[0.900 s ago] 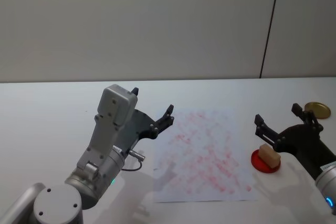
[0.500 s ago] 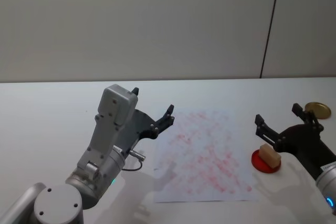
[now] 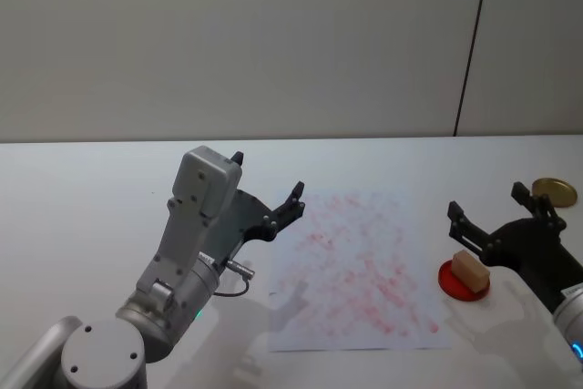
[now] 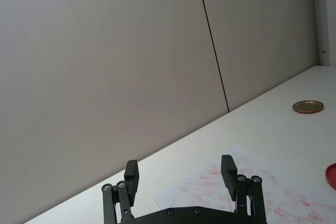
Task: Use the one hand to pick up the stamp and affix it onto the A4 paper.
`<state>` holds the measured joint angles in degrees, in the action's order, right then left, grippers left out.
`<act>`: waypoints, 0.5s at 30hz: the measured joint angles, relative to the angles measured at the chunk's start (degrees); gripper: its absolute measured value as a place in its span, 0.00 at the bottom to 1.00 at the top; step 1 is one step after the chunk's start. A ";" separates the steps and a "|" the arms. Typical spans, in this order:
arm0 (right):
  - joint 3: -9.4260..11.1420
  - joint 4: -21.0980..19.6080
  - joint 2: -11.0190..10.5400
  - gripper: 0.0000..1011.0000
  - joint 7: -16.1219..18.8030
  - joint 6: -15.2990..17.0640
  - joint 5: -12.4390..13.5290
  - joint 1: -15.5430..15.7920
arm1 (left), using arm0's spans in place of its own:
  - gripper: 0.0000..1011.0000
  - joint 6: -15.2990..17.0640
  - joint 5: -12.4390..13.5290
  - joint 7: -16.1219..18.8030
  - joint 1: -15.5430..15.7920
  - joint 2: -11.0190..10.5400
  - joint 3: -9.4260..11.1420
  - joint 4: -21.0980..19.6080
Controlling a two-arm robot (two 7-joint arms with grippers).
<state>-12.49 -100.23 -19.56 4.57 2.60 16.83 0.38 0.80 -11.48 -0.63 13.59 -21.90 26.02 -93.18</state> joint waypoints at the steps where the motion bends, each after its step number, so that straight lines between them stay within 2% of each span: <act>1: 0.07 0.19 -0.06 0.99 0.21 0.19 0.09 -0.08 | 0.98 0.00 0.00 0.00 0.00 0.00 0.00 0.00; 15: 1.21 5.81 -1.63 0.99 6.44 3.03 0.45 -1.73 | 0.98 0.00 0.00 0.00 0.00 0.00 0.00 0.00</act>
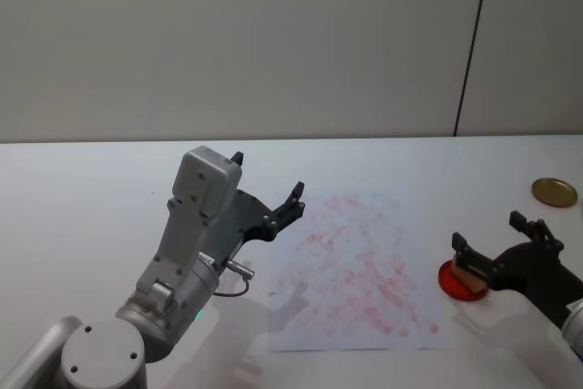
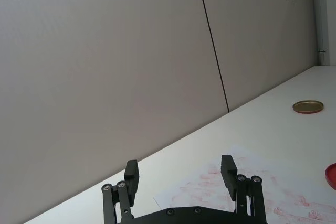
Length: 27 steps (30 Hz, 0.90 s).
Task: Use the one hand to pick up the stamp and affix it onto the A4 paper.
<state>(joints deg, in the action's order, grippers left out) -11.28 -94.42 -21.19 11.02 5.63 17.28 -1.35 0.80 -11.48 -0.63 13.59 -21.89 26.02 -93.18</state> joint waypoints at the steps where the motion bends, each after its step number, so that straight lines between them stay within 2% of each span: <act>1: 0.02 0.27 -0.06 0.99 0.31 0.08 -0.03 -0.09 | 0.98 0.00 0.00 0.00 0.00 0.00 0.00 0.00; 20: -0.33 6.66 0.20 0.99 5.90 1.85 -1.67 -2.76 | 0.98 0.00 0.00 0.00 0.00 0.00 0.00 0.00; 27: -0.46 8.28 0.40 0.82 7.70 2.73 -1.80 -3.74 | 0.98 0.00 0.00 0.00 0.00 0.00 0.00 0.00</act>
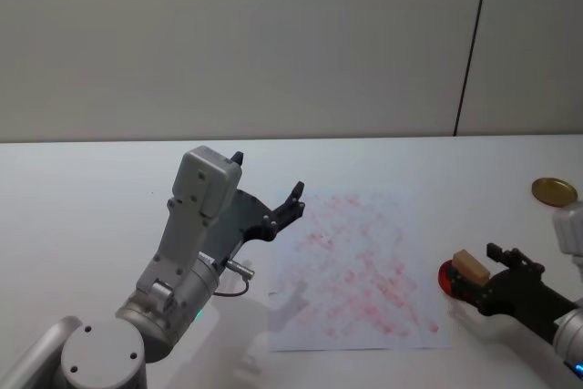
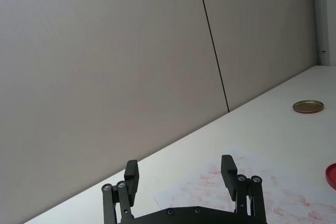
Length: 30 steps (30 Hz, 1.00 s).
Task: Use the one hand to pick up the stamp and affix it onto the A4 paper.
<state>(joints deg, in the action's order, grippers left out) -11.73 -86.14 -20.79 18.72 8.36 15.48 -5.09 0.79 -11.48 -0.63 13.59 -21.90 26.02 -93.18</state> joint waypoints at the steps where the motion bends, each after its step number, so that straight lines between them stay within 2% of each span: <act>1: -0.01 0.18 0.02 0.80 0.15 0.07 0.00 -0.11 | 0.98 0.00 0.00 0.00 0.00 0.00 0.00 0.00; 5: -0.04 0.78 0.07 0.70 0.75 0.37 0.00 -0.47 | 0.98 0.00 0.00 0.00 0.00 0.00 0.00 0.00; 6: -0.04 0.96 0.07 0.64 0.92 0.44 0.00 -0.56 | 0.98 0.00 0.00 0.00 0.00 0.00 0.00 0.00; 9: -0.07 1.30 0.09 0.58 1.20 0.53 0.00 -0.73 | 0.98 0.00 0.00 0.00 0.00 0.00 0.00 0.00; 14: -0.11 1.70 0.11 0.40 1.37 0.54 0.00 -0.82 | 0.98 0.00 0.00 0.00 0.00 0.00 0.00 0.00; 15: -0.12 1.76 0.12 0.40 1.37 0.54 0.00 -0.82 | 0.98 0.00 0.00 0.00 0.00 0.00 0.00 0.00; 18: -0.16 1.94 0.12 0.26 1.37 0.38 0.00 -0.79 | 0.98 0.00 0.00 0.00 0.00 0.00 0.00 0.00; 21: -0.20 2.05 0.12 0.22 1.36 0.21 0.00 -0.71 | 0.98 0.00 0.00 0.00 0.00 0.00 0.00 0.00; 30: -0.38 1.95 0.09 0.22 1.05 -1.37 -0.55 -0.34 | 0.98 0.00 0.00 0.00 0.00 0.00 0.00 0.00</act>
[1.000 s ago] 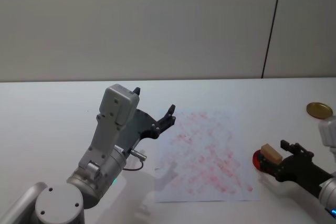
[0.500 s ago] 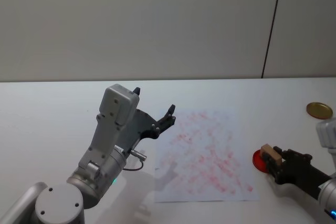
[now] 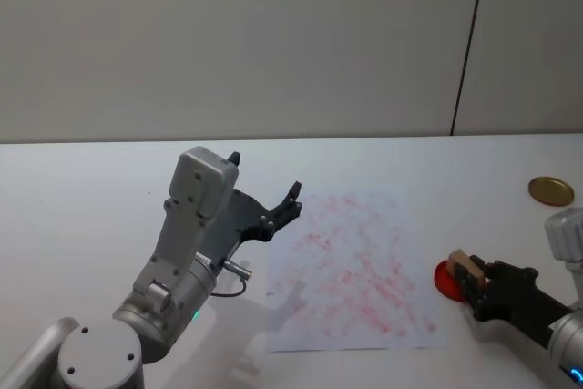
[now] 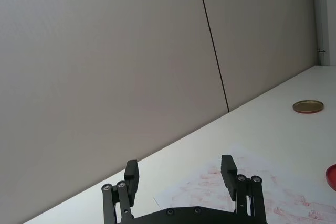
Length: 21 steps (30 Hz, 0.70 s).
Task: Use the one hand to pick up the stamp and affix it onto the A4 paper.
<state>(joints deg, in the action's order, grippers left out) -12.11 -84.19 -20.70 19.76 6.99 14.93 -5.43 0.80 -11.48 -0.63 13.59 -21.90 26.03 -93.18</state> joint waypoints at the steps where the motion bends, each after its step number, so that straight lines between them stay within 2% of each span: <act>1: -0.04 -0.22 0.00 0.22 -0.03 -0.41 -0.17 0.06 | 0.98 0.00 0.00 0.00 0.00 0.00 0.00 0.00; 12: -0.81 -2.56 0.66 0.22 1.11 -2.22 -0.58 -0.08 | 0.98 0.00 0.00 0.00 0.00 0.00 0.00 0.00; 21: -1.95 -3.22 2.29 0.22 2.64 -1.40 -0.55 -1.56 | 0.98 0.00 0.00 0.00 0.00 0.00 0.00 0.00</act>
<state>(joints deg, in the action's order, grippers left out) -14.06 -87.42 -18.41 22.40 5.59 14.38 -6.99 0.80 -11.48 -0.63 13.59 -21.90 26.02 -93.17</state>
